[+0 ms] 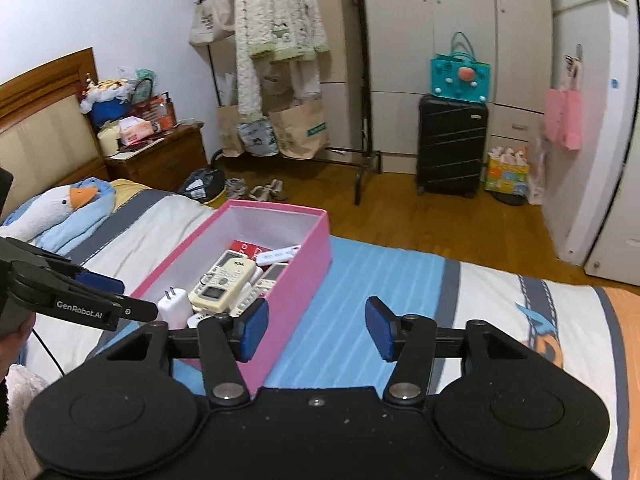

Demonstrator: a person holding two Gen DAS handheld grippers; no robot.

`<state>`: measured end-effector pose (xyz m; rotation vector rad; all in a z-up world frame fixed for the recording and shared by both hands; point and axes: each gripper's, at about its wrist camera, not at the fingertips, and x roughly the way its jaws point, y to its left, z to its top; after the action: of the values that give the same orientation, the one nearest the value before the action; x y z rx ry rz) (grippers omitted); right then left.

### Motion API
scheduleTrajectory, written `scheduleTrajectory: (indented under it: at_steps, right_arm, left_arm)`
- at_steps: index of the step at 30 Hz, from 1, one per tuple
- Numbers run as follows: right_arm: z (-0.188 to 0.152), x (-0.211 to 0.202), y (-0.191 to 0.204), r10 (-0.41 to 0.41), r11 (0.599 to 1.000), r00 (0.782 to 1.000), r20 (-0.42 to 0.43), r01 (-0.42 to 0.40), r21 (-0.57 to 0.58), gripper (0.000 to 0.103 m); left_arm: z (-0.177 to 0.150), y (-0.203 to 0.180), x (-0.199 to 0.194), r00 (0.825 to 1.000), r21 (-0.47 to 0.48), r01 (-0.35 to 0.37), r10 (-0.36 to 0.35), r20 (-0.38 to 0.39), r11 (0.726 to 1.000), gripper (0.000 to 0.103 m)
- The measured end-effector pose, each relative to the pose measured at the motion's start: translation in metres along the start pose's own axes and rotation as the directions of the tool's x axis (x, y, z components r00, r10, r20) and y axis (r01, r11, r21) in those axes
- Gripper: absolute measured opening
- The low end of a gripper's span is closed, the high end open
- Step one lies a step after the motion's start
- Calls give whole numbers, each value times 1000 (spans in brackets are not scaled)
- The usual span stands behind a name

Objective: Organize rigid objects

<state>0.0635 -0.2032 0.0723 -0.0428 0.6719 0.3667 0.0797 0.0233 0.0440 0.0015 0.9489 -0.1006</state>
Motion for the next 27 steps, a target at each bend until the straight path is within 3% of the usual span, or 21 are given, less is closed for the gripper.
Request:
scheduleTrajectory:
  at_steps: [3,5,7,14,16,20,27]
  right_arm:
    - [-9,-1,-2,-19,1000,1000,-12,19,19,75]
    - [-15,0,-2,-47,998,998,-30,48,34,96]
    - [-20,2,-3,-90,994,995,-45,93,52,101]
    - [-30,13,-18,-68,988,993,-91,80,134,101]
    - [-31,14,-18,-63,988,994,-84,74,138,101]
    - [-34,12,-17,-51,989,996,-72,60,137,101]
    - [-36,18,-17,-111,984,988,-110,125,128,101]
  left_arm:
    - [-7,-5,-1,1000,-4,-1,1,-5,1000,60]
    - [-12,-8,-3,1000,-5,3,-3,-5,1000,62]
    - [-15,-10,-3,1000,-7,-1,1,-3,1000,66]
    - [-24,-17,-2,1000,-19,-16,16,3,1000,80]
    - [-27,-18,-3,999,-50,-53,53,10,997,81]
    - [-30,-24,-9,993,-5,-112,112,38,994,90]
    - [-31,-26,-9,992,-6,-113,113,56,994,100]
